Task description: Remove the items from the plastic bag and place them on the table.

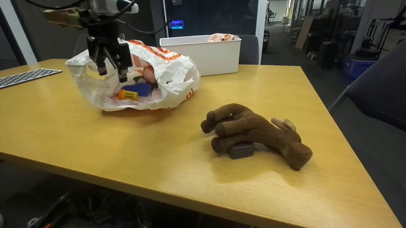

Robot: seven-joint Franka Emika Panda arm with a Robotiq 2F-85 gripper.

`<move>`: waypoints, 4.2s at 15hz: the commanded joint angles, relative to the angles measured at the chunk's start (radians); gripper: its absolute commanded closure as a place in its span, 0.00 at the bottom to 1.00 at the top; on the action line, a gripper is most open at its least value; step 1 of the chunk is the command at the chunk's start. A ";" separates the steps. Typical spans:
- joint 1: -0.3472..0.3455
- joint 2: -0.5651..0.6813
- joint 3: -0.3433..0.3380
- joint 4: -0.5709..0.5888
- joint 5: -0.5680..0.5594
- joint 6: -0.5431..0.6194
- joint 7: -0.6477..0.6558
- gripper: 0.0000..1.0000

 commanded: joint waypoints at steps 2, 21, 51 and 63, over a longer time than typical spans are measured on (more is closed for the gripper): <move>0.008 0.022 -0.011 0.016 -0.007 -0.002 -0.007 0.00; -0.001 0.220 -0.101 0.087 0.395 0.118 -0.718 0.00; 0.070 0.347 -0.032 0.088 -0.099 0.407 -0.288 0.65; 0.017 0.054 -0.080 0.081 -0.004 -0.108 -0.469 0.65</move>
